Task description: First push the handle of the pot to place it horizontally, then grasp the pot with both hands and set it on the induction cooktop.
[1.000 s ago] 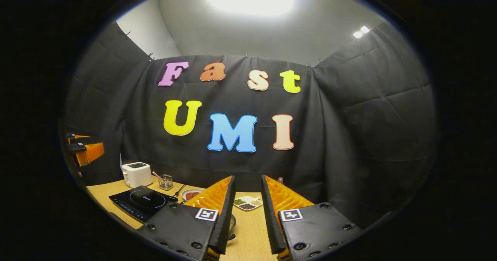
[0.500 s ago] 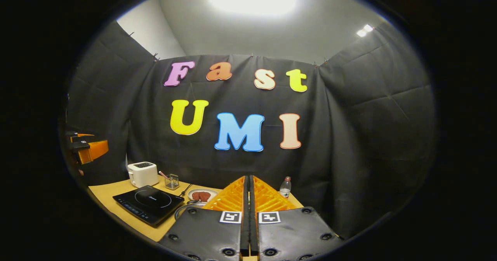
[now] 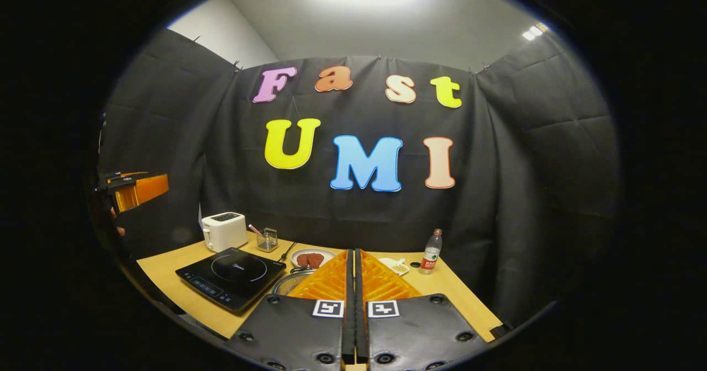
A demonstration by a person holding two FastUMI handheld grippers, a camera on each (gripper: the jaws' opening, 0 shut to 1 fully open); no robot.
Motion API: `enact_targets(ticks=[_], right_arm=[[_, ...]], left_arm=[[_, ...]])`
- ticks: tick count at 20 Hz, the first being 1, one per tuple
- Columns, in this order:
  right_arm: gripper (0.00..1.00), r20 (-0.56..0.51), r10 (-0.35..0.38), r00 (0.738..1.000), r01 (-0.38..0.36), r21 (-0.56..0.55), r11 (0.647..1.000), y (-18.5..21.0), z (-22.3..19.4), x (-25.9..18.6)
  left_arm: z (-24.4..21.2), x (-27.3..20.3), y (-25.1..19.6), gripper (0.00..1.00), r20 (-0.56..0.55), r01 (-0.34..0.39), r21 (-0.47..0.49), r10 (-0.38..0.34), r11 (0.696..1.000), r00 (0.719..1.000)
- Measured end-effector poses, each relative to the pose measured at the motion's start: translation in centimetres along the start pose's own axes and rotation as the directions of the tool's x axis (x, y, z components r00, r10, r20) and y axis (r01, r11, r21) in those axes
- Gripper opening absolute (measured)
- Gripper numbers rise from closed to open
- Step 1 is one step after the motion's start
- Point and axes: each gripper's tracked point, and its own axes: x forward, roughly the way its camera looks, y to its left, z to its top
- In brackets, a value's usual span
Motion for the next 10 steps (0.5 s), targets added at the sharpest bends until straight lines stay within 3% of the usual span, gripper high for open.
enact_targets(ticks=[5,10], right_arm=[[0.02,-0.064,0.073,0.995,-0.075,-0.027,0.997,2.3,-2.1,0.6],[0.0,-0.152,0.164,0.975,-0.169,-0.021,0.985,3.1,-5.3,1.9]], left_arm=[[-0.4,0.6,1.2,0.87,-0.005,-0.014,-0.002,0.014,1.0,1.0],[-1.7,2.1,1.0,0.9,-0.033,-0.046,-0.003,0.046,0.999,0.998]])
